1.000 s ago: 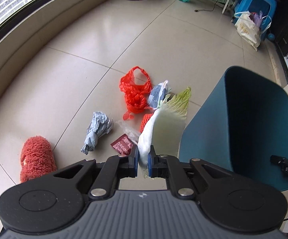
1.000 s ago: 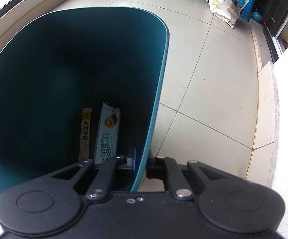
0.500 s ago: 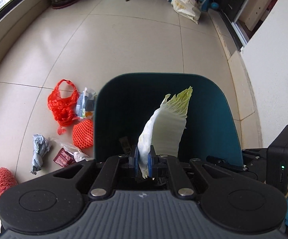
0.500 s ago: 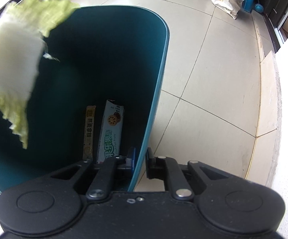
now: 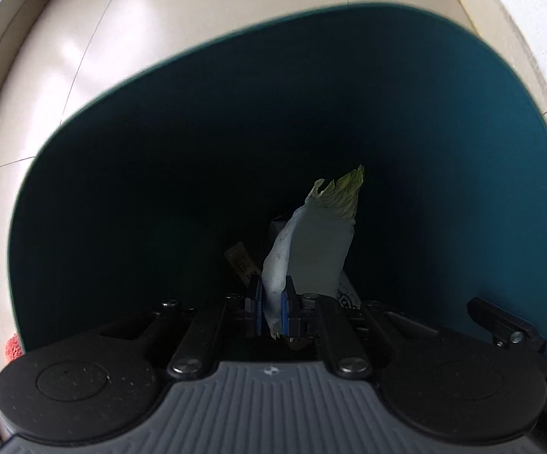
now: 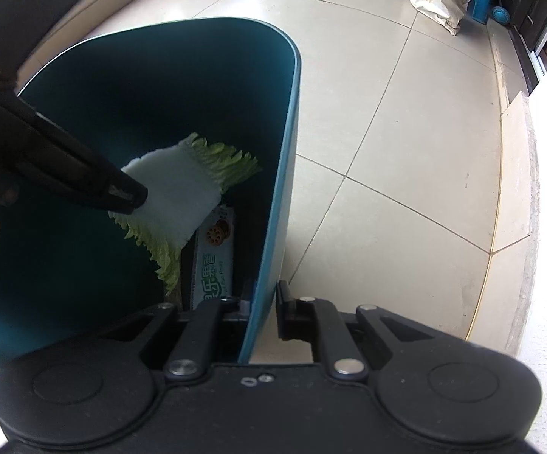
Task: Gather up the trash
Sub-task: 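Carry the cabbage leaf with the left tool into the teal bin and release, then move the left tool back over the grey crumpled plastic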
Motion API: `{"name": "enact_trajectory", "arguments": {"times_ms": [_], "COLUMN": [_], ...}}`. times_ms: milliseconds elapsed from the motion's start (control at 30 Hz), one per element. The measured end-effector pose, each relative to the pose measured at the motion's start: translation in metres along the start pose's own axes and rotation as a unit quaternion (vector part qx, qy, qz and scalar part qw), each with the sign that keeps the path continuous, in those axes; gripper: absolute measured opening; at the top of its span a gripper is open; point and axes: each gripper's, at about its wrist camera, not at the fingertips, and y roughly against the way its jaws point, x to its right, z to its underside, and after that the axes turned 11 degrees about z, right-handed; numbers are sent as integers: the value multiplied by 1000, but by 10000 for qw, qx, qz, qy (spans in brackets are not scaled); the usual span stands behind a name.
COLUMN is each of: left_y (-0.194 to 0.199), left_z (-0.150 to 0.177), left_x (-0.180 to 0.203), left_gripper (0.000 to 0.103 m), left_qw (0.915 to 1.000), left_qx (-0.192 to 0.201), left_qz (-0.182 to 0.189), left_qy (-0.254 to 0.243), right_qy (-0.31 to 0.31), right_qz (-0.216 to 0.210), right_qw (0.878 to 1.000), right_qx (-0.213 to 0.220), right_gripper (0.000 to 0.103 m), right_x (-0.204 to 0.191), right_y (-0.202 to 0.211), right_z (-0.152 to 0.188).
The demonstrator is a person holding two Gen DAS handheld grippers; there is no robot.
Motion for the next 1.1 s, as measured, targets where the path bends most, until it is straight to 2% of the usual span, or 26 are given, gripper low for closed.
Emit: {"name": "enact_trajectory", "arguments": {"times_ms": [167, 267, 367, 500, 733, 833, 1100], "left_y": [-26, -32, -33, -25, -2, 15, 66], "left_z": [-1, 1, 3, 1, 7, 15, 43], "left_x": [5, 1, 1, -10, -14, -21, -35], "left_gripper": [9, 10, 10, 10, 10, 10, 10], "left_qw": [9989, 9990, 9991, 9991, 9988, 9976, 9937], "left_qx": [-374, -414, -416, -387, -131, 81, 789], "left_qz": [-249, -178, -118, 159, 449, 669, 792], "left_qy": [-167, -8, -49, 67, 138, 183, 107], "right_qy": [-32, -56, -79, -79, -23, -16, 20], "right_qz": [-96, -106, -100, -50, 20, 33, 140], "right_qw": [9999, 9999, 9999, 10000, 10000, 10000, 9999], "right_qx": [15, 24, 19, 13, 15, 2, -13], "right_gripper": [9, 9, 9, 9, 8, 8, 7], "right_x": [6, 8, 10, 8, 4, 4, 0], "right_y": [-3, -5, -8, -11, -14, -15, -14], "right_z": [-10, -14, -22, -33, -41, -46, -42]}}
